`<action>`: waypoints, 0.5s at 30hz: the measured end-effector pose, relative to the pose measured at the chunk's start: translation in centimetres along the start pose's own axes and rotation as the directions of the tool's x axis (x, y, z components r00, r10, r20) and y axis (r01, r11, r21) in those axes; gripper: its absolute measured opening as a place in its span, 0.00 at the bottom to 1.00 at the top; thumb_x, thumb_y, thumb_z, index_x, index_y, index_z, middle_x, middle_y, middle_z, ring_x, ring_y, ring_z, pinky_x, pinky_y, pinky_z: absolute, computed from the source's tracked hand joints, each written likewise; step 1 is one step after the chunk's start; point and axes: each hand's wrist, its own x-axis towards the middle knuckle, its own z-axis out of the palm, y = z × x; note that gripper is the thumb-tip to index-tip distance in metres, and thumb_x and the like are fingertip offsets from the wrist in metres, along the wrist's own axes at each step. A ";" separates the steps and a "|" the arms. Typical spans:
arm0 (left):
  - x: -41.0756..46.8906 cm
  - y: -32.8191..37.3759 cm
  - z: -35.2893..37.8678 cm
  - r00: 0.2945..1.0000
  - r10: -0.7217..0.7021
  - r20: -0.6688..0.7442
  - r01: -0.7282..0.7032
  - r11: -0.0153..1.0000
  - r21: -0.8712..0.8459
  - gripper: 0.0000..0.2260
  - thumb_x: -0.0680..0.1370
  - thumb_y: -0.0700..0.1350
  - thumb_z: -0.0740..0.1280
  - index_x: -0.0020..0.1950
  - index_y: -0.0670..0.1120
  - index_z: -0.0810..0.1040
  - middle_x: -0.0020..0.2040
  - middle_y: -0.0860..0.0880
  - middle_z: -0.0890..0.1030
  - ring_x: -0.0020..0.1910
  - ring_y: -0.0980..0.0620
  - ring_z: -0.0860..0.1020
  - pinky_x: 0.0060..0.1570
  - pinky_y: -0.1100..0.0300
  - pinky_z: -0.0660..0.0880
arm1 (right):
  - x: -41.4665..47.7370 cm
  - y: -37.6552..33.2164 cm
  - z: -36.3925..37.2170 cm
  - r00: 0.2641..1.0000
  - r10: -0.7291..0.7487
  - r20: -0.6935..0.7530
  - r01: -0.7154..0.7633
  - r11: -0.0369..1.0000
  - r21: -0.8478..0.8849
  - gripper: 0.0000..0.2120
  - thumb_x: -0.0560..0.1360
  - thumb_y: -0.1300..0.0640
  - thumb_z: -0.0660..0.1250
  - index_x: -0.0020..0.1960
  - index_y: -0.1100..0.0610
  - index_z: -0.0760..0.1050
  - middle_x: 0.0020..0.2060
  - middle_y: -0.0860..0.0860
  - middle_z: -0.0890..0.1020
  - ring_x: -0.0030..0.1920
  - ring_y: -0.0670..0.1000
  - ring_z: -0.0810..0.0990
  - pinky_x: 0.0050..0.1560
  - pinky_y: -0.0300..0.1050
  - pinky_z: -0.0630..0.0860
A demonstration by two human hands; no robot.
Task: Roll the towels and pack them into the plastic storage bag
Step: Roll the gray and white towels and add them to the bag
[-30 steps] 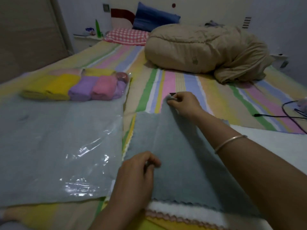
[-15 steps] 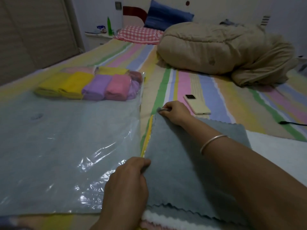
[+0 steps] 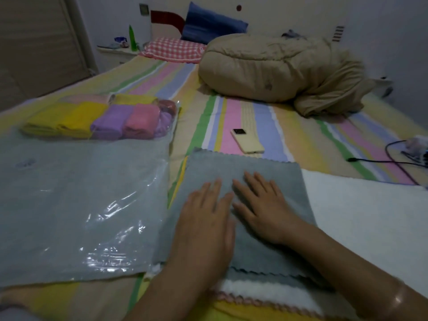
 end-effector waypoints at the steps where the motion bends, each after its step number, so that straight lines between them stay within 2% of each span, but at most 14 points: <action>1: -0.2 0.8 1.0 0.996 0.046 0.074 -0.047 0.999 0.005 0.23 0.81 0.54 0.50 0.69 0.45 0.73 0.72 0.42 0.69 0.70 0.42 0.70 0.67 0.46 0.62 | -2.2 0.6 0.2 1.000 0.002 0.024 -0.001 1.000 -0.031 0.45 0.64 0.26 0.23 0.77 0.41 0.41 0.78 0.47 0.39 0.77 0.49 0.36 0.75 0.53 0.37; 3: -1.3 1.3 2.8 0.962 0.074 0.261 -0.090 0.995 0.048 0.32 0.80 0.63 0.38 0.76 0.49 0.61 0.77 0.45 0.57 0.76 0.46 0.59 0.70 0.47 0.50 | -6.0 2.0 0.5 0.998 0.010 0.058 -0.005 0.997 -0.078 0.45 0.60 0.27 0.17 0.75 0.38 0.34 0.76 0.44 0.34 0.75 0.47 0.31 0.75 0.52 0.35; 4: -2.1 1.0 3.5 0.947 0.072 0.312 -0.099 0.993 0.071 0.34 0.78 0.66 0.37 0.78 0.50 0.56 0.78 0.47 0.53 0.77 0.48 0.55 0.70 0.47 0.47 | -7.5 2.7 0.6 0.998 0.011 0.068 -0.005 0.996 -0.085 0.43 0.60 0.27 0.17 0.74 0.37 0.31 0.75 0.43 0.32 0.74 0.46 0.30 0.75 0.51 0.33; 7: -3.9 -0.2 3.6 0.936 0.120 0.331 -0.146 0.988 0.056 0.34 0.78 0.70 0.44 0.78 0.52 0.55 0.78 0.47 0.55 0.77 0.46 0.55 0.69 0.47 0.50 | -10.9 4.3 0.4 0.994 0.018 0.105 -0.014 0.999 -0.037 0.41 0.61 0.24 0.21 0.72 0.34 0.30 0.73 0.39 0.29 0.72 0.43 0.26 0.74 0.50 0.32; 10: -4.4 -1.1 2.8 0.914 0.219 0.341 -0.223 0.974 -0.027 0.33 0.76 0.72 0.47 0.78 0.60 0.47 0.79 0.48 0.50 0.77 0.44 0.48 0.71 0.46 0.46 | -12.7 5.5 0.5 0.993 0.008 0.115 -0.013 0.999 0.044 0.38 0.64 0.22 0.29 0.72 0.33 0.33 0.72 0.36 0.30 0.72 0.40 0.27 0.75 0.49 0.34; 12: -4.4 -1.2 2.4 0.908 0.275 0.315 -0.279 0.960 -0.033 0.29 0.78 0.69 0.48 0.77 0.63 0.50 0.78 0.48 0.54 0.77 0.42 0.52 0.74 0.44 0.51 | -13.0 5.9 0.8 0.996 0.005 0.094 -0.014 0.996 0.093 0.37 0.65 0.22 0.33 0.72 0.31 0.35 0.72 0.34 0.32 0.72 0.38 0.28 0.76 0.47 0.35; 15: -4.4 -1.1 2.2 0.904 0.335 0.266 -0.332 0.941 -0.057 0.20 0.82 0.60 0.48 0.74 0.61 0.64 0.75 0.50 0.65 0.73 0.43 0.64 0.70 0.40 0.62 | -12.6 6.2 0.9 0.999 0.032 0.023 -0.037 0.966 0.255 0.36 0.64 0.20 0.34 0.70 0.29 0.43 0.73 0.31 0.40 0.74 0.36 0.36 0.76 0.45 0.40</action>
